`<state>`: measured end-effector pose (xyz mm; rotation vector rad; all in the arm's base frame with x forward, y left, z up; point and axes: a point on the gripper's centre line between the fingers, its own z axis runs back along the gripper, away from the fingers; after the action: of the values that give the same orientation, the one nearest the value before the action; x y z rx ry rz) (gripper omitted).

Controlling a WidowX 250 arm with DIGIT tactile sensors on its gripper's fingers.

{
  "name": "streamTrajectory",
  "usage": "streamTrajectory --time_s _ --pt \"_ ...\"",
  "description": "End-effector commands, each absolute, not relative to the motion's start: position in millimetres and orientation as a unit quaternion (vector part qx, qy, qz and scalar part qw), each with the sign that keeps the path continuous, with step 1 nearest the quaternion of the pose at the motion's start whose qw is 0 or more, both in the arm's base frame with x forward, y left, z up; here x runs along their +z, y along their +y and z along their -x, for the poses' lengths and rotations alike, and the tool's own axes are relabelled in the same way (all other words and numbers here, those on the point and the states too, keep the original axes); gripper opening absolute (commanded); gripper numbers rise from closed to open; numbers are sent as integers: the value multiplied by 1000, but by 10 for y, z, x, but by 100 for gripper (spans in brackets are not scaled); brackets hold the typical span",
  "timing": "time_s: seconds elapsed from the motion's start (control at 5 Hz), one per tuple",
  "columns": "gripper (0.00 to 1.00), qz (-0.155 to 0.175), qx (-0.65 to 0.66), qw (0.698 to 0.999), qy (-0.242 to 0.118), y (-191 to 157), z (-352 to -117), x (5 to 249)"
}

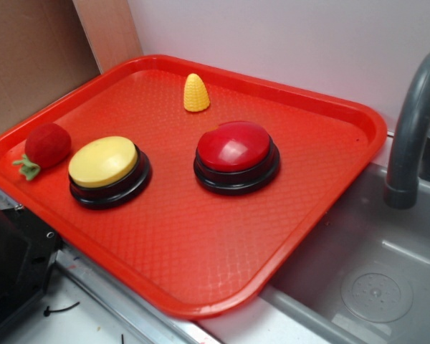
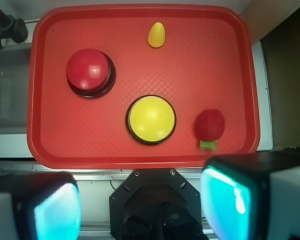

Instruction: Push the red button.

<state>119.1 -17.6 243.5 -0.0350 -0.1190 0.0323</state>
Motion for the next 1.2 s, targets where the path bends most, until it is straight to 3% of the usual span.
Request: streamTrajectory --time_s 0.0,0.2,0.4,0.6,1.0 --pt "100 17 16 998 -59 -176 -1191 2435" --pt "100 -26 -31 998 -50 -393 -1691 1939" --pt "100 -18 -111 991 -79 -740 -2173 1629" --pt "100 -28 -144 986 -84 -908 -2414 1443" --pt "100 -10 -184 982 -50 -1005 -2464 811"
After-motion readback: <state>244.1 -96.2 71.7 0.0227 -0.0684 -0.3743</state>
